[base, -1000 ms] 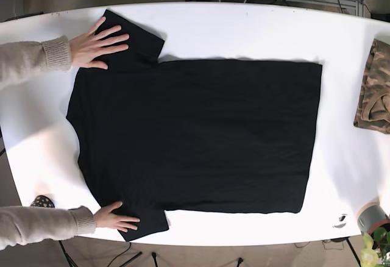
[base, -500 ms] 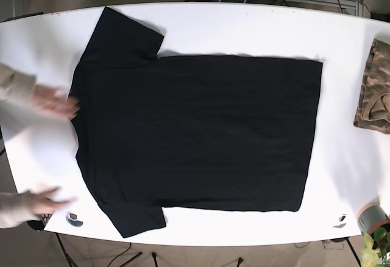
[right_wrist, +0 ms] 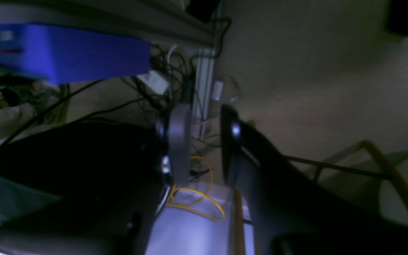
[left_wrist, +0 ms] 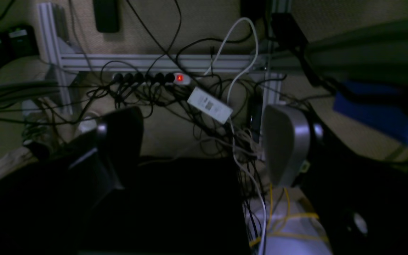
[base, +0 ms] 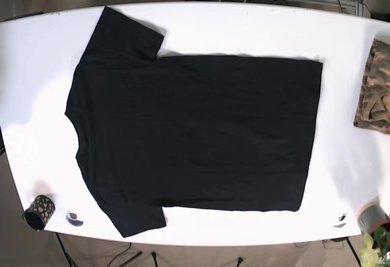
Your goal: Fold the T-shirt properly
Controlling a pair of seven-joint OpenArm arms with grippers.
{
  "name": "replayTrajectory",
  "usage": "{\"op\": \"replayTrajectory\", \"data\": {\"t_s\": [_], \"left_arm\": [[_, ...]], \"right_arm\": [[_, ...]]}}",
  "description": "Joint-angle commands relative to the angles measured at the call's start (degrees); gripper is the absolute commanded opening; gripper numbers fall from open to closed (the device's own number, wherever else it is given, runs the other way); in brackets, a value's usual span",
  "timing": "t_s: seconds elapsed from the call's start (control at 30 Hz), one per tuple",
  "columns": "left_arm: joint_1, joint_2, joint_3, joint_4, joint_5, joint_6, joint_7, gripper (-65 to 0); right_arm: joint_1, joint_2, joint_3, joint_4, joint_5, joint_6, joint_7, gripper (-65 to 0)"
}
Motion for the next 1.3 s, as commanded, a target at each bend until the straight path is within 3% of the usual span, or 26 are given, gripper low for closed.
{"op": "replayTrajectory", "data": {"t_s": [0.0,0.17,0.37,0.73,0.97,1.27], "left_arm": [[4.06,-0.16,-0.08,4.35,0.00,0.15,-0.67,-16.4],[9.86,-0.51,-0.17,9.89,-0.09,0.15,-0.67,-16.4],[14.52,-1.12,-0.17,18.94,-0.26,0.24,-0.75,-16.5],[13.11,-1.12,-0.61,29.40,-0.26,0.41,-0.93,-16.5],[5.03,1.16,-3.33,29.40,-0.26,0.50,-0.93,-16.5],[-2.80,3.10,-4.56,29.84,-0.26,0.15,-0.93,-15.8]], "right_arm": [[-3.98,1.12,0.06,5.07,-0.13,0.45,0.50,-52.0],[-10.13,2.44,0.15,12.46,0.31,0.18,0.50,-52.0],[-16.29,2.26,5.07,21.51,0.31,0.62,0.50,-52.0],[-19.01,2.09,10.34,33.56,0.31,0.18,0.76,-52.2],[-14.35,-2.48,13.42,37.25,0.31,0.71,0.76,-52.2],[-7.15,-3.89,13.25,38.39,0.31,0.71,0.59,-52.2]]}}
